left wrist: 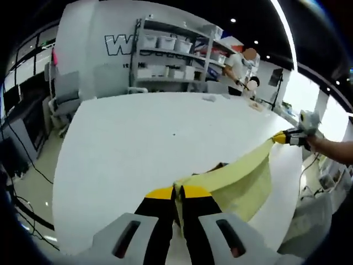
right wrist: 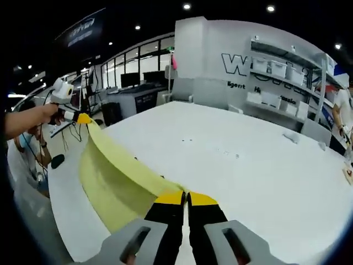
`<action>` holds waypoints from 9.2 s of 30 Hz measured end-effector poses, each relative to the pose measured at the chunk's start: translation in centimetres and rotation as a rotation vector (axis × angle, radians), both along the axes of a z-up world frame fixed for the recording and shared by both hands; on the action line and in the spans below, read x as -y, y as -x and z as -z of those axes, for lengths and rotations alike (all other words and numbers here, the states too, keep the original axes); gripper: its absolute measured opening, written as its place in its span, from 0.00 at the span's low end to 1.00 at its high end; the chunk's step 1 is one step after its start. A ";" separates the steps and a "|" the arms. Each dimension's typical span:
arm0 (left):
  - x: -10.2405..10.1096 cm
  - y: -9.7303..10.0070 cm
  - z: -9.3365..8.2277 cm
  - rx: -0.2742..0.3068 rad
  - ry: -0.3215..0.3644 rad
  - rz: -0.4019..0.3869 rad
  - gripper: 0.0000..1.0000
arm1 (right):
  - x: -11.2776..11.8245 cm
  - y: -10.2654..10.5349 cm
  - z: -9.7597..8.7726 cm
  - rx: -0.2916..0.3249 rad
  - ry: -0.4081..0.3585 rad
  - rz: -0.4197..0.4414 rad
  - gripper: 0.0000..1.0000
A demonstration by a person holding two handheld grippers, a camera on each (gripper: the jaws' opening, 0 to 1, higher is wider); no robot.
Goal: Fold the garment on the visible template until the final outline fits inside the template.
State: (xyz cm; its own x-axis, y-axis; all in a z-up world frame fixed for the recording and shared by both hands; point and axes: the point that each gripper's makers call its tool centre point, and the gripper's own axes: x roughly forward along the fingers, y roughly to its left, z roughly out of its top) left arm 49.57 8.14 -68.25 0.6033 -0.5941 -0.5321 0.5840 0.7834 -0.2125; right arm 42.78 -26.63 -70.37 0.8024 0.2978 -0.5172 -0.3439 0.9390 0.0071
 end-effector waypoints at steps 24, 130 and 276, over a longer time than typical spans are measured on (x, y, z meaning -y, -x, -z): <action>0.8 -4.5 7.3 -0.046 -0.120 -0.030 0.05 | 0.6 -4.1 7.7 -0.076 0.088 0.029 0.00; 0.3 -6.7 12.0 0.001 -0.360 0.109 0.09 | 2.8 -5.3 11.4 -0.098 0.290 -0.164 0.00; -2.3 20.2 13.1 -0.103 -0.158 0.170 0.12 | -8.1 17.6 10.3 -0.153 -0.012 -0.181 0.04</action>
State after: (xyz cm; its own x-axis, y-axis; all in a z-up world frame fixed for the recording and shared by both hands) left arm 29.35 10.40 -81.37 0.4393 -0.5871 -0.6799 0.6918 0.7040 -0.1608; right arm 25.19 -18.49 -80.65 0.6478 0.4363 -0.6245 -0.5004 0.8618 0.0830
